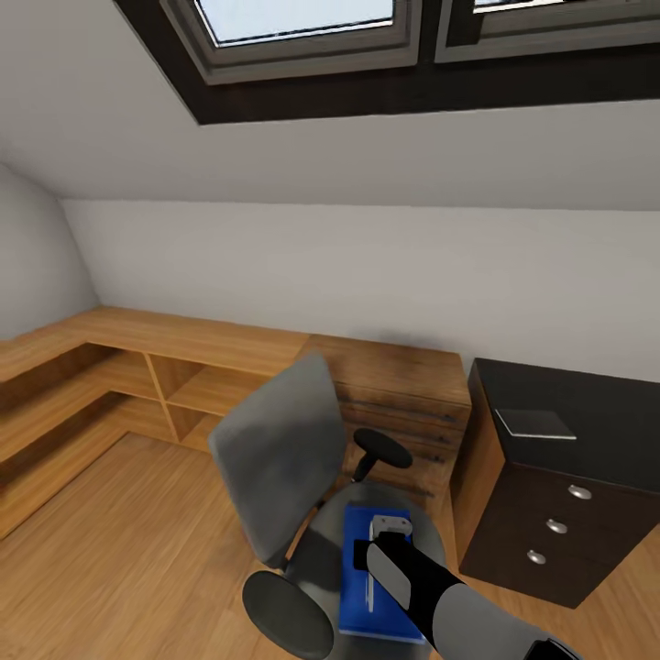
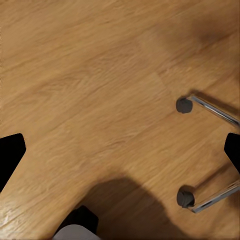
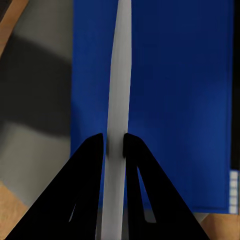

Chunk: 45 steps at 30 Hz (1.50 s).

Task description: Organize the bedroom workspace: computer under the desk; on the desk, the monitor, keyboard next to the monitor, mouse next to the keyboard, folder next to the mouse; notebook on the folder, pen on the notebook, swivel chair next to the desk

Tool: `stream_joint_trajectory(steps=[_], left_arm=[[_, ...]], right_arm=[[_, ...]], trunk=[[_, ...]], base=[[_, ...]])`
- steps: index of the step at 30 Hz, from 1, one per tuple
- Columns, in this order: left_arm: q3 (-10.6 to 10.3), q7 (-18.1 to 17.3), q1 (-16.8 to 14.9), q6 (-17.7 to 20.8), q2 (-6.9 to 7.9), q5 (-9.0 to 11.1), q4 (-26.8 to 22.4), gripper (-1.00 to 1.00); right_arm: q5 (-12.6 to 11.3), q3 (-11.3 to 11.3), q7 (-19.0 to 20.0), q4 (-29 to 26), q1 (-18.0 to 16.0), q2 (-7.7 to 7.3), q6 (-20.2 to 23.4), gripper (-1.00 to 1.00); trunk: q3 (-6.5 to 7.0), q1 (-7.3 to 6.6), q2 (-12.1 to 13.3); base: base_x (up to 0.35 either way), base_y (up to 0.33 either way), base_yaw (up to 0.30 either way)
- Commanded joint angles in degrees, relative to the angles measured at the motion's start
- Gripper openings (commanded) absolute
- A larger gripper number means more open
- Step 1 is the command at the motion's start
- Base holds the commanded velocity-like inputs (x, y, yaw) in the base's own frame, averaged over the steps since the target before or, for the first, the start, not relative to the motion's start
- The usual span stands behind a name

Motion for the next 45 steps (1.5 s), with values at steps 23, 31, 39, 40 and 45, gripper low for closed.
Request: stream_joint_trajectory(steps=[23,31,39,40,45], left_arm=[[-0.9,-0.04,0.0,-0.32,-0.09,0.42,0.84,1.0],[-0.9,-0.04,-0.01,-0.33,-0.14,0.42,0.84,1.0],[-0.91,-0.04,0.0,-0.33,-0.16,0.42,0.84,1.0],[-0.91,-0.04,0.0,-0.33,-0.15,0.42,0.84,1.0],[-0.91,-0.04,0.0,-0.33,-0.15,0.42,0.84,1.0]], right_arm=[[-0.45,0.49,-0.33,0.11,-0.06,0.0,-2.69,-1.0],[-0.45,0.52,-0.29,0.15,-0.06,0.04,-2.74,-1.0],[-0.45,0.55,-0.28,0.15,-0.06,0.1,-2.74,-1.0],[-0.45,0.56,-0.28,0.15,-0.06,0.11,-2.74,-1.0],[-0.45,0.61,-0.28,0.15,-0.06,0.13,-2.74,-1.0]], trunk=[[0.48,-0.66,1.18],[0.48,-0.66,1.18],[0.48,-0.66,1.18],[0.48,-0.66,1.18],[0.48,-0.66,1.18]], base=[[-0.006,-0.001,0.0],[-0.18,-0.093,0.0],[-0.166,-0.247,0.0],[-0.065,-0.308,0.0],[-0.031,-0.322,0.0]])
